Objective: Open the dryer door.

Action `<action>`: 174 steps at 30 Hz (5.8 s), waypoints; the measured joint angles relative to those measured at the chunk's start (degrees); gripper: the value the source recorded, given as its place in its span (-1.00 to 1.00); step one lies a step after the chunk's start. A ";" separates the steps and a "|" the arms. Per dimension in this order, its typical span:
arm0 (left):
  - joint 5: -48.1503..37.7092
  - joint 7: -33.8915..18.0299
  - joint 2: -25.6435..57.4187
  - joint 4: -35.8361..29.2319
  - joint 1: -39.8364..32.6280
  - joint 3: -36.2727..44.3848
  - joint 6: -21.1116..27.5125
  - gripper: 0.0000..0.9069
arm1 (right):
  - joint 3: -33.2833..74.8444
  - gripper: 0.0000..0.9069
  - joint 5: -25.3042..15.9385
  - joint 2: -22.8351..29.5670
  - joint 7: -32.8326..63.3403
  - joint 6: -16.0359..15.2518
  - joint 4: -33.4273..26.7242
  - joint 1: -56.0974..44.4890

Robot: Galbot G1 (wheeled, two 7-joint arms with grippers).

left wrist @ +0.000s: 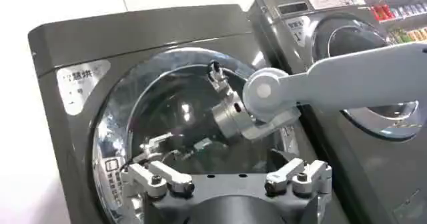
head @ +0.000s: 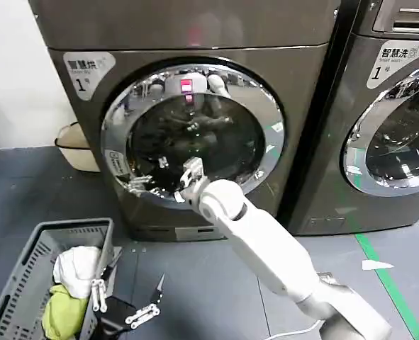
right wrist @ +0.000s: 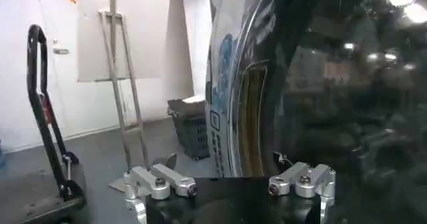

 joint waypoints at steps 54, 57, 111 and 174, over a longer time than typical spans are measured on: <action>-1.47 -0.10 -0.21 -0.62 -0.40 -3.17 2.36 1.00 | -4.88 1.00 9.24 -4.07 -12.31 -1.25 4.04 2.67; -1.71 0.06 -0.26 -1.15 -0.02 -4.44 3.89 1.00 | -5.48 1.00 11.01 -5.73 -12.34 -1.57 5.80 2.91; -12.12 0.19 25.96 10.55 -18.75 -14.78 11.60 1.00 | 0.88 1.00 22.10 -35.83 -11.01 0.15 37.93 -10.13; -15.48 3.08 32.48 19.47 -47.79 24.28 9.92 1.00 | 105.47 1.00 -14.49 -13.16 9.71 18.10 27.77 -76.89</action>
